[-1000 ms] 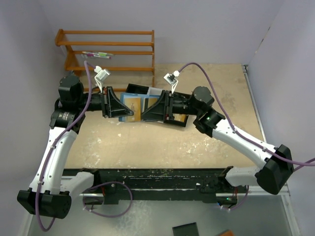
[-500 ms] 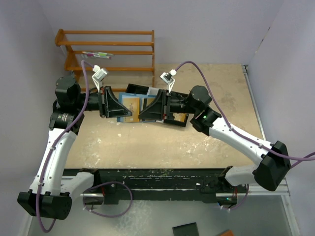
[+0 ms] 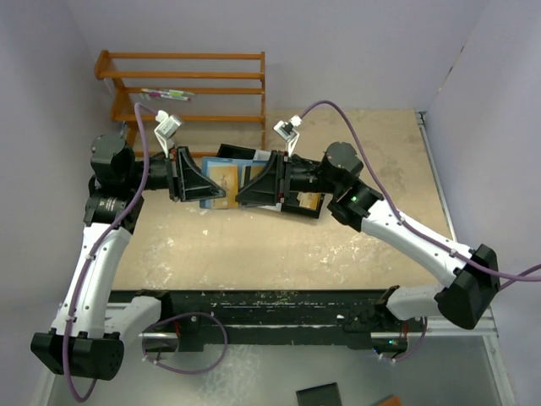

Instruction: Take the credit cards out of the card holder

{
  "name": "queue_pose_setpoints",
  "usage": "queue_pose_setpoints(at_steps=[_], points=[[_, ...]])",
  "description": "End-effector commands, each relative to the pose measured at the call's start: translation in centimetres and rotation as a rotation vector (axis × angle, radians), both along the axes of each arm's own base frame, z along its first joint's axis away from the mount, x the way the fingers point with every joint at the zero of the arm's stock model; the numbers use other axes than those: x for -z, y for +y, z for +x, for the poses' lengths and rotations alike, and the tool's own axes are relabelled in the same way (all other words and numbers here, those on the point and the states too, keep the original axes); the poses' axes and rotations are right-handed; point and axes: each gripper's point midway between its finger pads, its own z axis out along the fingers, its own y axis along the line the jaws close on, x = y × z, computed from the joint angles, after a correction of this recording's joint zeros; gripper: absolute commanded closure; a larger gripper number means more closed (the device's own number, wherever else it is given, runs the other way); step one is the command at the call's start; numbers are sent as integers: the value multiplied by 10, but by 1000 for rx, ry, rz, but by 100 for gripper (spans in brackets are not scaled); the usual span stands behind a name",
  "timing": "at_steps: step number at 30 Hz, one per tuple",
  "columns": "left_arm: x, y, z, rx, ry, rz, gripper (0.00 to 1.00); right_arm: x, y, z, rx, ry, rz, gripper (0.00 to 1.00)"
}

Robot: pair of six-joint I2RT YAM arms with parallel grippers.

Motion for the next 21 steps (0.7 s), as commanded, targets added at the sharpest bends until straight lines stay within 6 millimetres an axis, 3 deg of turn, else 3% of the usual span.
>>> queue_pose_setpoints(at_steps=[1, 6, 11, 17, 21], points=[[-16, 1, -35, 127, -72, -14, 98, -12, -1, 28, 188, -74, -15, 60], [-13, 0, -33, 122, -55, -14, 97, -22, -2, 27, 199, -91, 13, 61], [-10, 0, -29, 105, -49, -14, 94, -31, 14, 10, 99, -81, 58, 68], [-4, 0, -27, 95, -44, -2, 89, -35, 17, 0, 37, -64, 111, 88], [-4, 0, -27, 99, -53, 0, 79, -28, 11, -10, 9, -37, 100, 99]])
